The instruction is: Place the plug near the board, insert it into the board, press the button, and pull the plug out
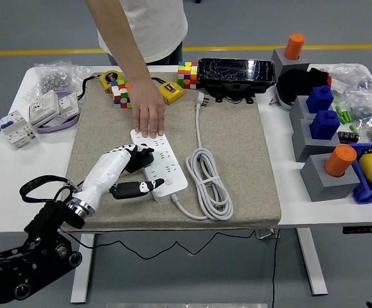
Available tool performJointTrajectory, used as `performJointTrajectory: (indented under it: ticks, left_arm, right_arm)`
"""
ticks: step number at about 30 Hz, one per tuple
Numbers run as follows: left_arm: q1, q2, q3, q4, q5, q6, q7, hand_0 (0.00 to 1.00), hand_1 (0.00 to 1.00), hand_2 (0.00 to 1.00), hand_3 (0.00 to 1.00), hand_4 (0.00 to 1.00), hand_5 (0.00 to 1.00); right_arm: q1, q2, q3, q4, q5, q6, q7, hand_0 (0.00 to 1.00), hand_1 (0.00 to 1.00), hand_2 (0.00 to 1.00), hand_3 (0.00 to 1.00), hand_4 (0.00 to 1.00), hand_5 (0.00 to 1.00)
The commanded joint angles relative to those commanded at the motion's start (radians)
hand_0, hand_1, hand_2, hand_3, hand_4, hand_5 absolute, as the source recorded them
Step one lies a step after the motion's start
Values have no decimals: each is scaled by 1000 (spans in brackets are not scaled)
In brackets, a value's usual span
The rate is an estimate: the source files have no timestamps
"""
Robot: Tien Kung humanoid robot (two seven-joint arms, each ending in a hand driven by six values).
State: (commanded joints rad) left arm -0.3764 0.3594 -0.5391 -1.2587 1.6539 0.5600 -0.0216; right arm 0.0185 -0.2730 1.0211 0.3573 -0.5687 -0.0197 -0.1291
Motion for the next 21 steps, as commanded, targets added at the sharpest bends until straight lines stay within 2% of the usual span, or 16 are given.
performJointTrajectory:
  ticks: [21]
  left_arm:
    - [-58, -27, 54, 30, -4, -19, 33, 774, 816, 799, 753, 892, 588]
  right_arm:
    - [-1, 1, -1, 0, 2, 0, 0, 582, 671, 684, 616, 980, 519]
